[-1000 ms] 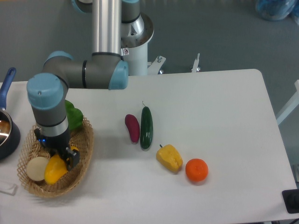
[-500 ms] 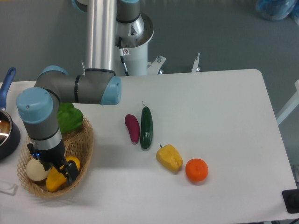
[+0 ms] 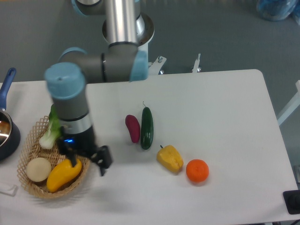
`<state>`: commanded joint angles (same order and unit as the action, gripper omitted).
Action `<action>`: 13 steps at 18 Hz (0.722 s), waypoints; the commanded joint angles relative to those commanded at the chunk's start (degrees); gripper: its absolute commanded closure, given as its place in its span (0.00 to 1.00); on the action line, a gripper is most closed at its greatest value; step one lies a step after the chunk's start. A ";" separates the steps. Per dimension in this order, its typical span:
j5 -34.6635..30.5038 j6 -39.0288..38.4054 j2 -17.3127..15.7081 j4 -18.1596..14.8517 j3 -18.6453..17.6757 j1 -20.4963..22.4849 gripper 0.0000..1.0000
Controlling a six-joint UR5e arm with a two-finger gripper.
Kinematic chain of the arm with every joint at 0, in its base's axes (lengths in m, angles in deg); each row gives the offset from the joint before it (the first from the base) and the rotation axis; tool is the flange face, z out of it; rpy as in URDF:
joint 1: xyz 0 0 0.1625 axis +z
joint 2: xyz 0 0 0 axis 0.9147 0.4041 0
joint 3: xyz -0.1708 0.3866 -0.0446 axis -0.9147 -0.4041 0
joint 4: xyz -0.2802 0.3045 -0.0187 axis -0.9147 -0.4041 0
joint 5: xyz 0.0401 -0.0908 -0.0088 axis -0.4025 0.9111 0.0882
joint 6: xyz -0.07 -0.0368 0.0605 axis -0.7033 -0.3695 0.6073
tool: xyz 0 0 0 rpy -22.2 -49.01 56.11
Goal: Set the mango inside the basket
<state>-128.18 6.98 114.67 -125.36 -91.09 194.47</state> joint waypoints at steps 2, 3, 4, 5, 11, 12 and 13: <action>-0.96 5.79 -0.62 -0.09 -1.84 3.78 0.00; -1.66 10.00 -0.71 0.00 -3.33 5.10 0.00; -2.89 14.65 -1.41 -0.17 -4.74 6.59 0.00; -3.51 18.53 -2.37 -0.18 -6.67 8.26 0.00; -1.86 32.18 -5.54 -0.09 -12.49 18.02 0.00; -0.54 34.19 -5.46 -0.17 -12.58 19.60 0.00; -0.01 37.08 -5.28 -0.26 -12.84 21.44 0.00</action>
<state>-128.19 44.07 109.38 -125.62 -103.93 215.91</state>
